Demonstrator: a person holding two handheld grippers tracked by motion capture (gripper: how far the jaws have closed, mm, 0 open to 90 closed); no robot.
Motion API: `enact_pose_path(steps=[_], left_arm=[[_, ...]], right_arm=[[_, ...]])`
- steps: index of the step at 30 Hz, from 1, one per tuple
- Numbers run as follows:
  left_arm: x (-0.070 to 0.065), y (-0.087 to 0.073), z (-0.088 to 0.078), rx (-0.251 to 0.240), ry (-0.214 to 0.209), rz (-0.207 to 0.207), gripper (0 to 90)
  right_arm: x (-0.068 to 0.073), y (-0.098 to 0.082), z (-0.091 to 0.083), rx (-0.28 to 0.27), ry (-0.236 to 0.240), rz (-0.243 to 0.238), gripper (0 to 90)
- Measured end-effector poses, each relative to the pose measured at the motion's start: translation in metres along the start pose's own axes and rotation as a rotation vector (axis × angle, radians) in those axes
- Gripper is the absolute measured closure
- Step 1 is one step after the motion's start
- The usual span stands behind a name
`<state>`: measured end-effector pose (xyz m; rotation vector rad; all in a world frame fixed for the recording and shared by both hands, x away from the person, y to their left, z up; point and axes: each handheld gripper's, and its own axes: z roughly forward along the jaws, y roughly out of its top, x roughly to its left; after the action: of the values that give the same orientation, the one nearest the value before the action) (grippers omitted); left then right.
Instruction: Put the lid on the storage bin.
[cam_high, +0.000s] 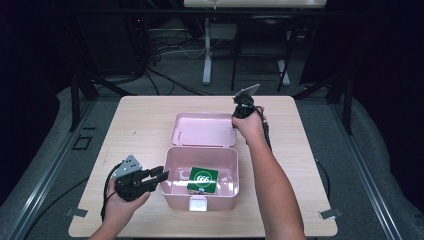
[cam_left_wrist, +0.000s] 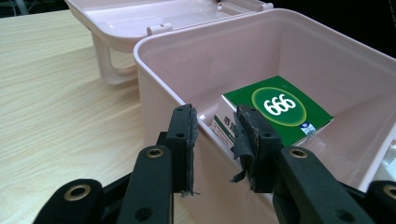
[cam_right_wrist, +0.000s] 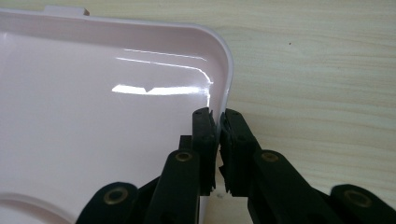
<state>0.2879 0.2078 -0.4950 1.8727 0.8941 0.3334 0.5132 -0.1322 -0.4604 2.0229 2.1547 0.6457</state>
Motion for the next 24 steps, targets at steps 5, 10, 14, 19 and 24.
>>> enact_pose_path(steps=[5,10,14,19,24], left_arm=[[0.0,0.0,0.0,0.0,0.0,-0.001,67.9],[0.0,0.0,0.0,-0.001,0.002,-0.002,68.0],[0.0,0.0,0.0,-0.001,0.002,-0.003,68.1],[0.0,0.0,0.0,-0.002,0.003,-0.004,68.2],[-0.001,0.0,0.0,-0.003,0.004,-0.007,68.2]], right_arm=[[0.003,0.0,-0.007,-0.025,-0.006,0.006,85.8],[0.005,0.001,-0.015,-0.057,-0.004,-0.001,86.2],[0.006,0.002,-0.023,-0.075,0.002,-0.009,86.4],[0.007,0.0,-0.034,-0.111,0.006,-0.024,86.7],[0.008,-0.002,-0.042,-0.139,0.013,-0.031,86.9]])
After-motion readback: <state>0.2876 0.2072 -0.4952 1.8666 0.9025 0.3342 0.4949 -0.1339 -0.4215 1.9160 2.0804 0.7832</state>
